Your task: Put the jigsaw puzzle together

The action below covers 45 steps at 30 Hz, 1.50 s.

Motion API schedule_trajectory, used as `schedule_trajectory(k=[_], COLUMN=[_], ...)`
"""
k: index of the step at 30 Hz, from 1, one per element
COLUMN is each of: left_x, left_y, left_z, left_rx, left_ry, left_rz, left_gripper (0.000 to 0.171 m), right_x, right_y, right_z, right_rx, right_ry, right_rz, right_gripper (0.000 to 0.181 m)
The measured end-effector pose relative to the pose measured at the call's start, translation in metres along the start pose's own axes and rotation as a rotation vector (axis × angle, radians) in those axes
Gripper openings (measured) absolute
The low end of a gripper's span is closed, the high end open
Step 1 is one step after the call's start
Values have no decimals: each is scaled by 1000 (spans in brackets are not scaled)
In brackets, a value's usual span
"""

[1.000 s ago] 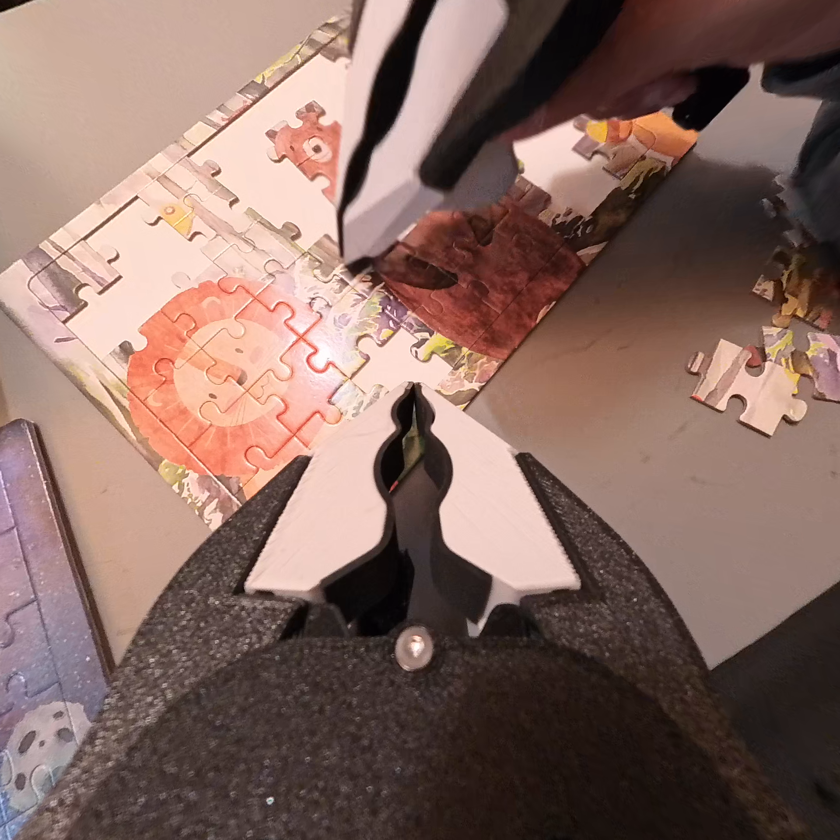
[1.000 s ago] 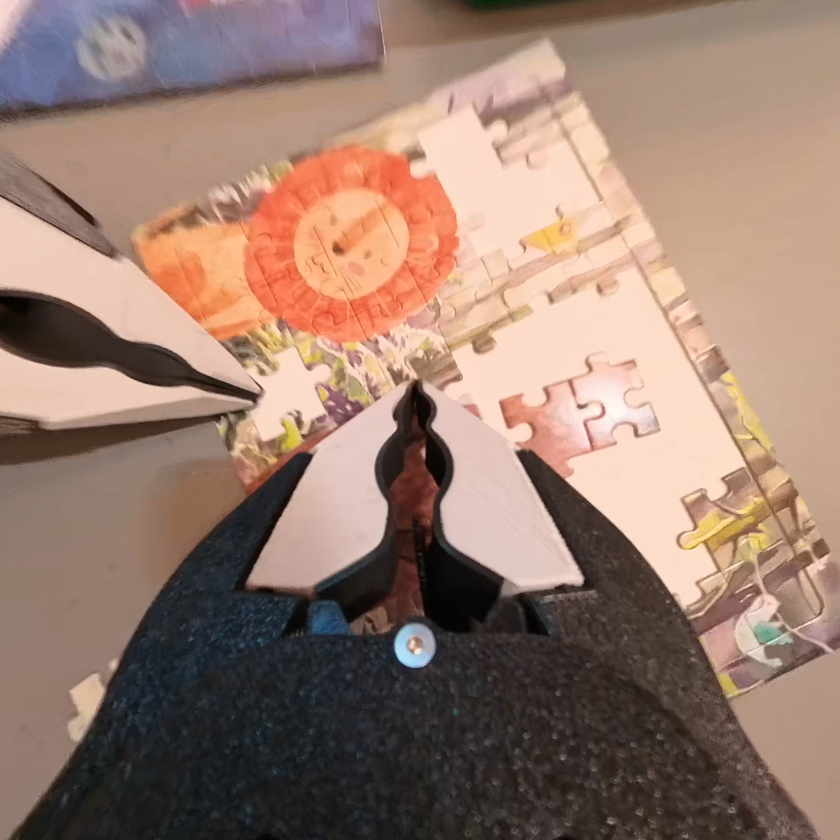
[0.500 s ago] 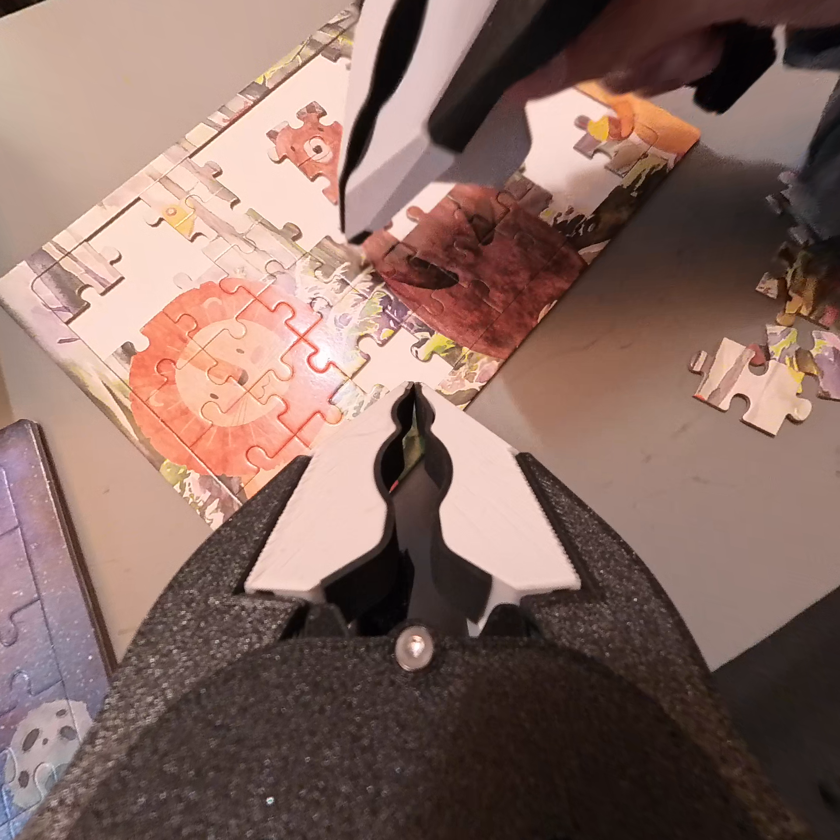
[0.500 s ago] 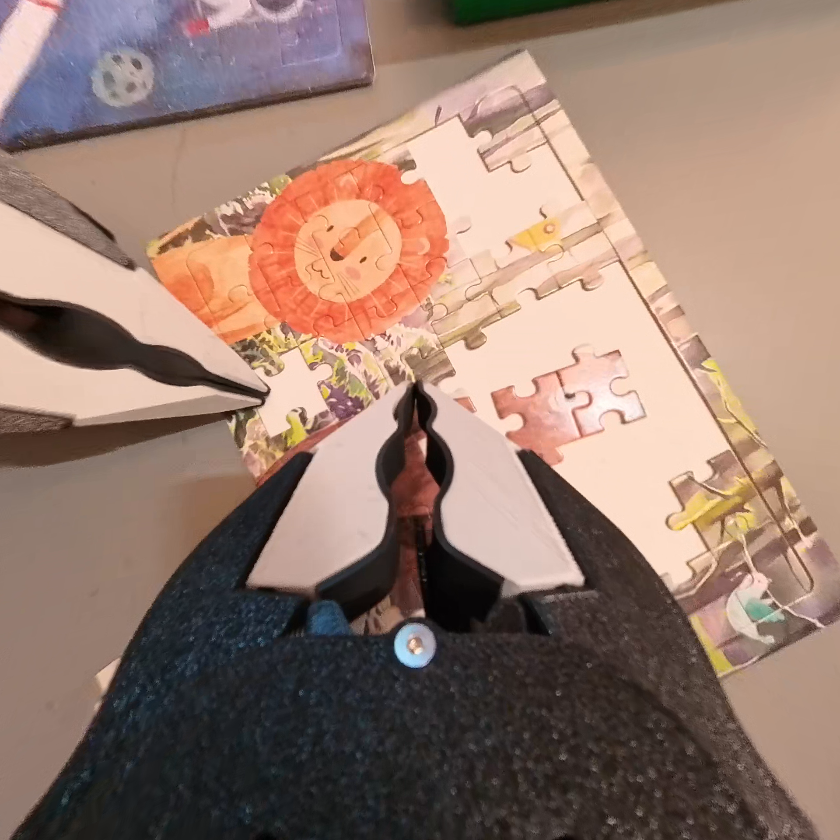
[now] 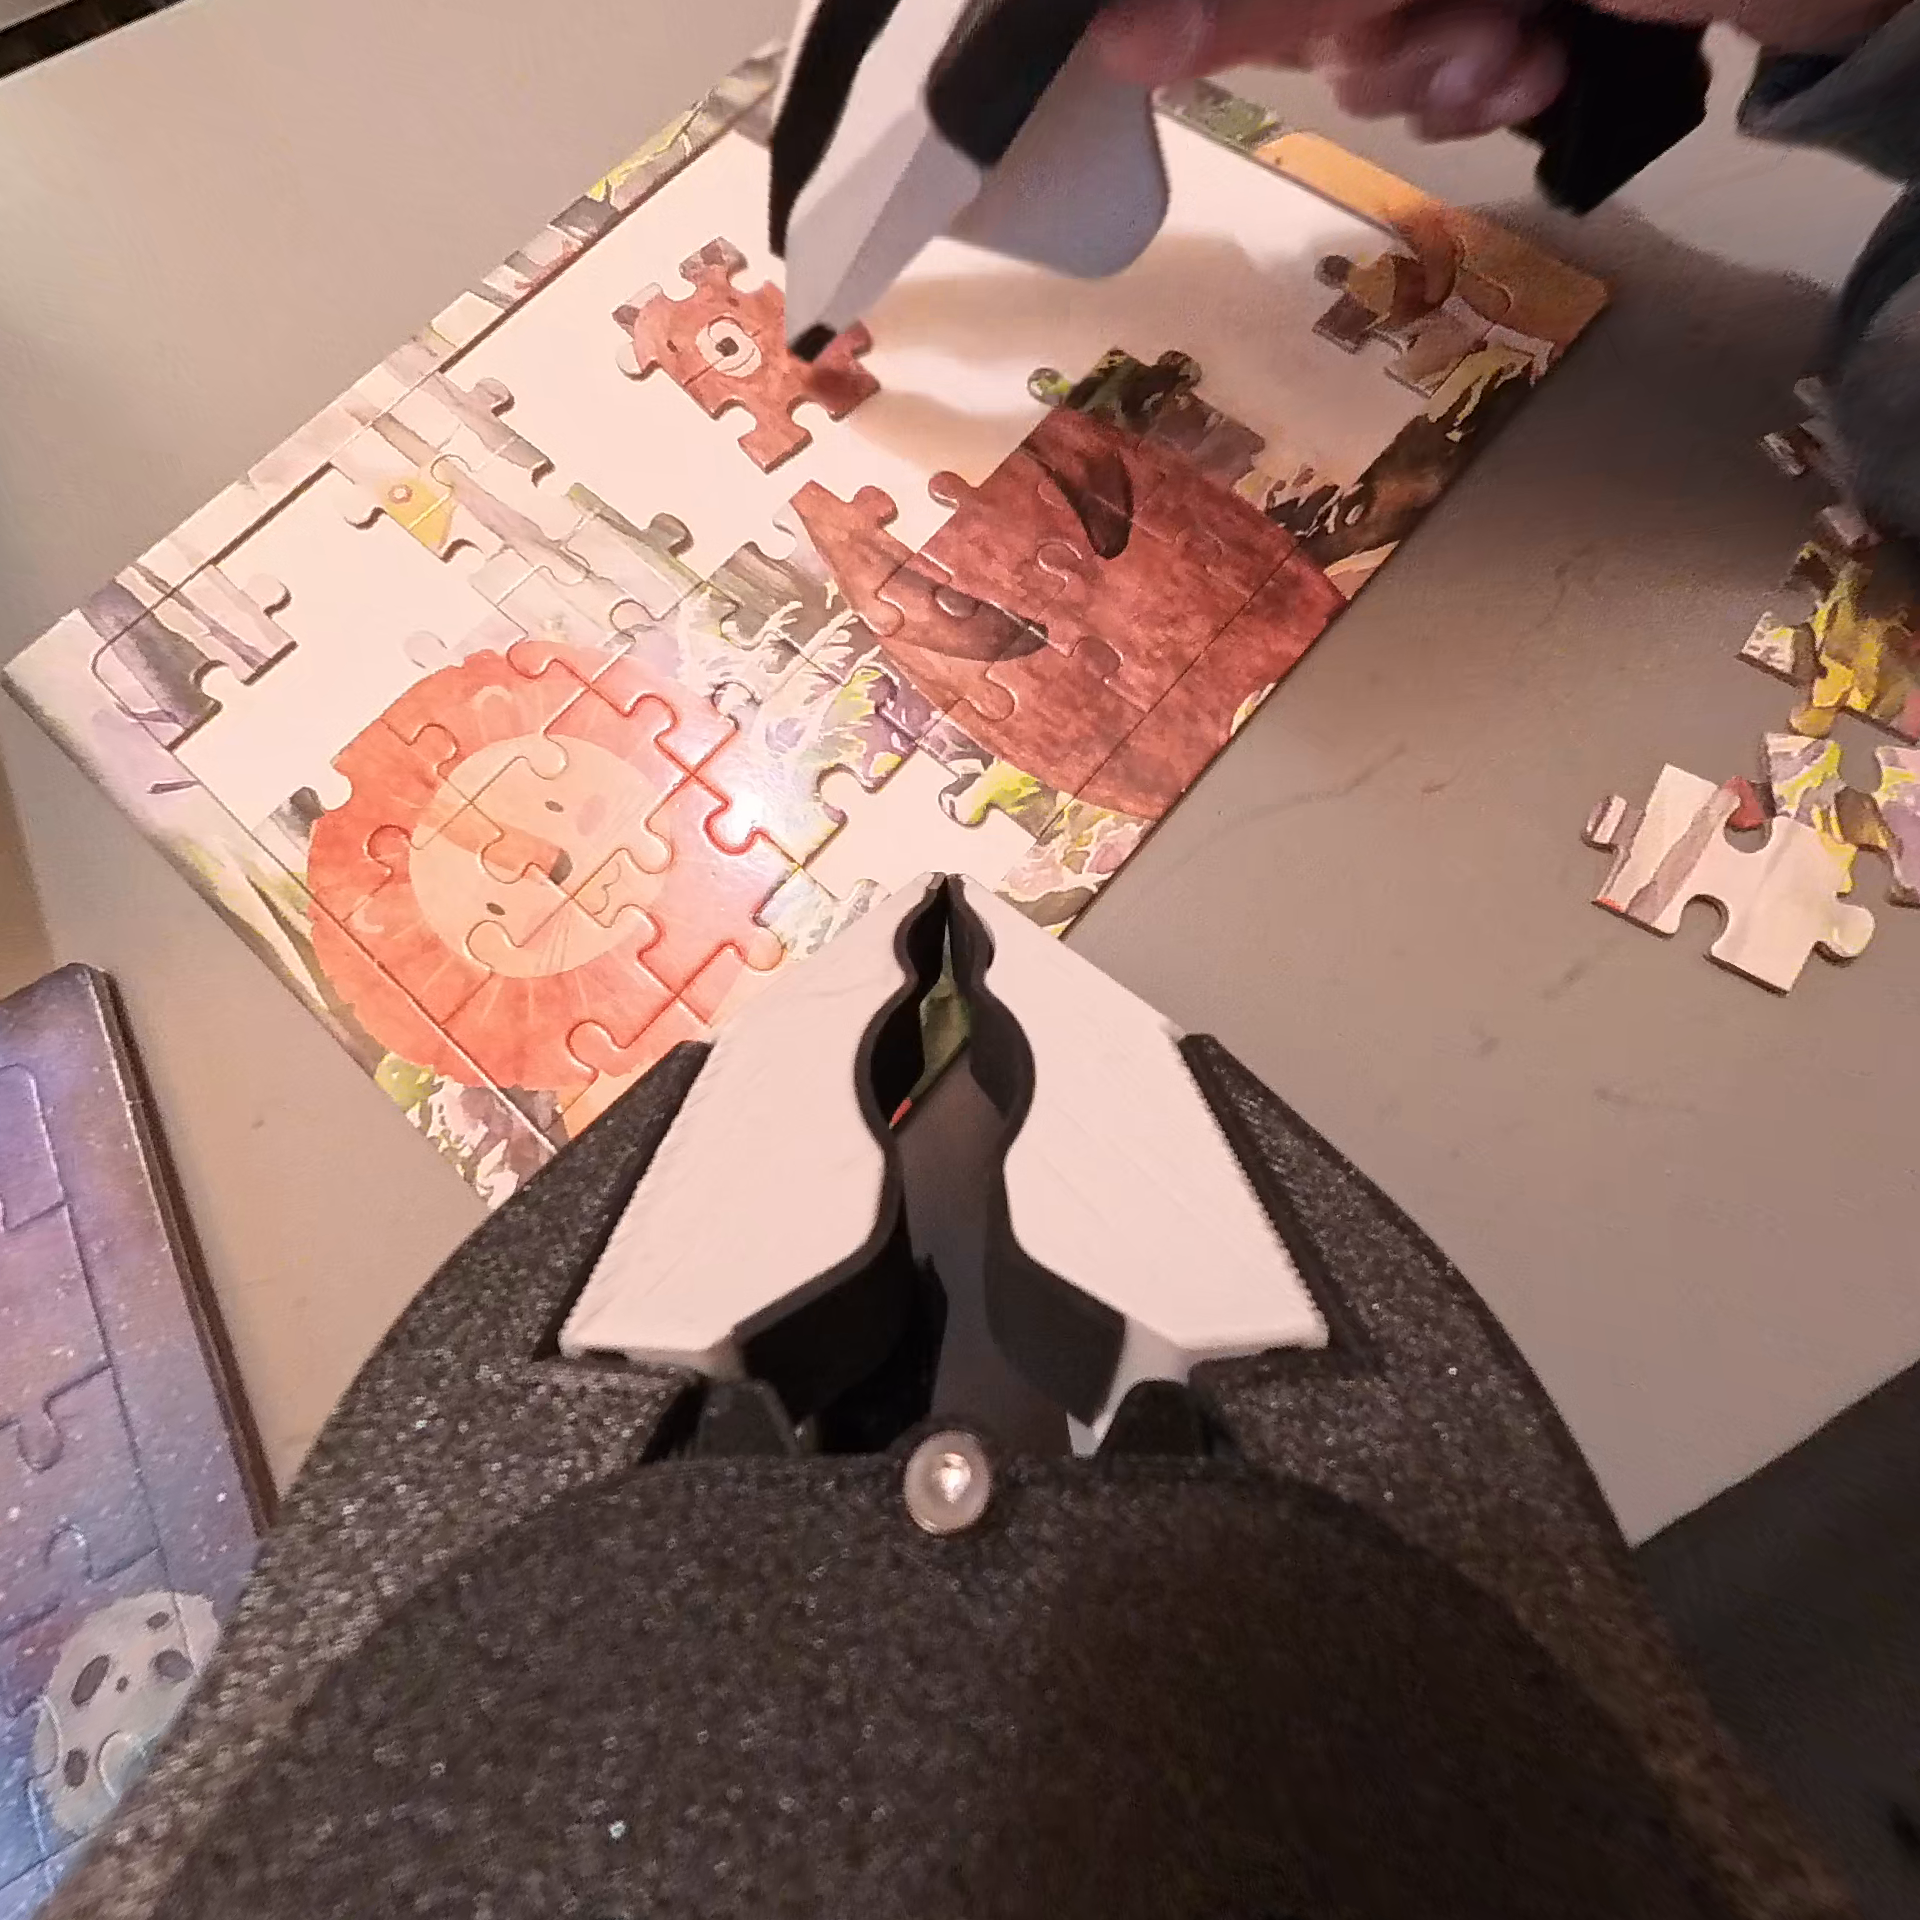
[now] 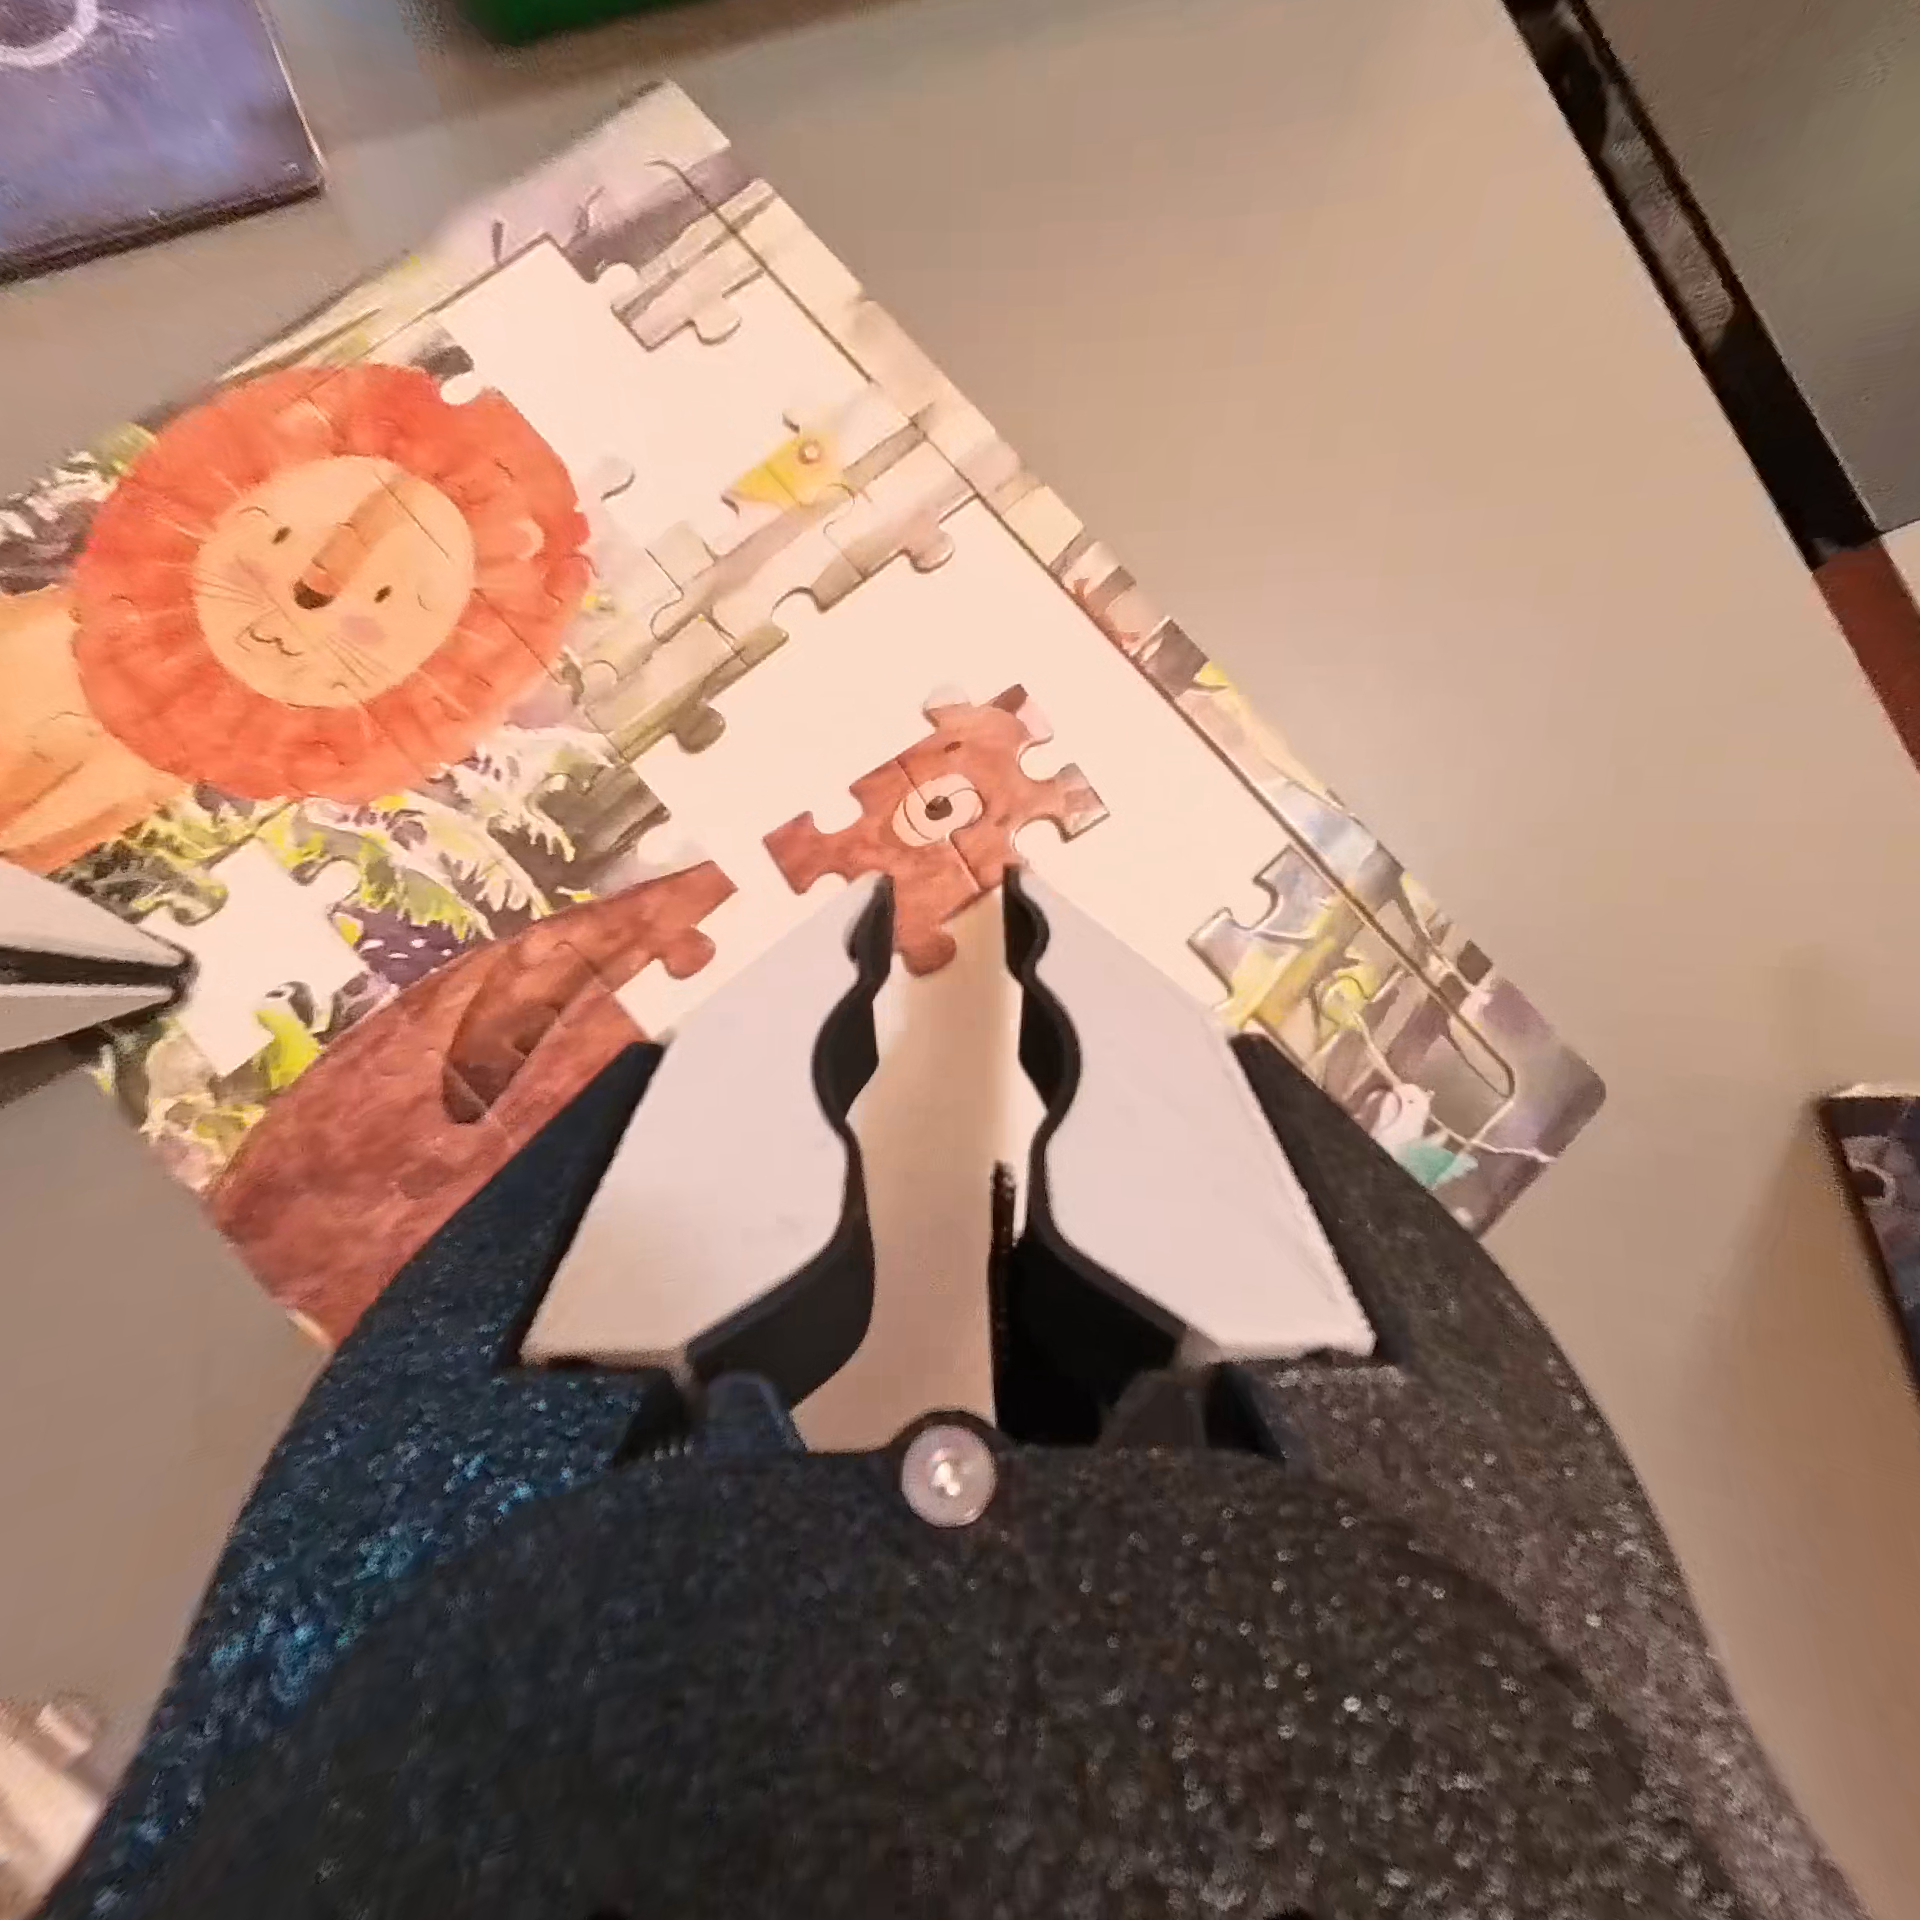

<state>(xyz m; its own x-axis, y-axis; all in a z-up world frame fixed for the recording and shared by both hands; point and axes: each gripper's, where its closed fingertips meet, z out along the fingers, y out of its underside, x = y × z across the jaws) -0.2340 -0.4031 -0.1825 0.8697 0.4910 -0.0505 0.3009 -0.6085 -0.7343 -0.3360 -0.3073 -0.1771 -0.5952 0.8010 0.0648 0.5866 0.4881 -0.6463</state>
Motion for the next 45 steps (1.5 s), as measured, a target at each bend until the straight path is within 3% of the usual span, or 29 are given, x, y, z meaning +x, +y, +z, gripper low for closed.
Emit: schedule_trajectory(k=[4, 12, 18, 22, 29, 38, 45], left_x=[0, 0, 0, 0, 1, 2, 2], left_y=[0, 0, 0, 0, 0, 0, 0], left_z=[0, 0, 0, 0, 0, 0, 0], left_rx=[0, 0, 0, 1, 1, 0, 0], left_ry=[-5, -15, -13, -10, 0, 15, 14], left_rz=[7, 19, 17, 21, 19, 2, 3], left_gripper=[0, 0, 0, 0, 0, 0, 0], right_x=[4, 7, 3, -3, 1, -1, -22], right_y=[0, 3, 15, 14, 15, 17, 18], right_z=[5, -9, -5, -2, -4, -7, -24], right_rx=[3, 20, -43, -15, 18, -66, -78], right_ry=[31, -32, -12, -105, -129, -65, -114], right_rz=[16, 38, 21, 32, 3, -45, 67], right_gripper=[38, 27, 46, 43, 27, 26, 26])
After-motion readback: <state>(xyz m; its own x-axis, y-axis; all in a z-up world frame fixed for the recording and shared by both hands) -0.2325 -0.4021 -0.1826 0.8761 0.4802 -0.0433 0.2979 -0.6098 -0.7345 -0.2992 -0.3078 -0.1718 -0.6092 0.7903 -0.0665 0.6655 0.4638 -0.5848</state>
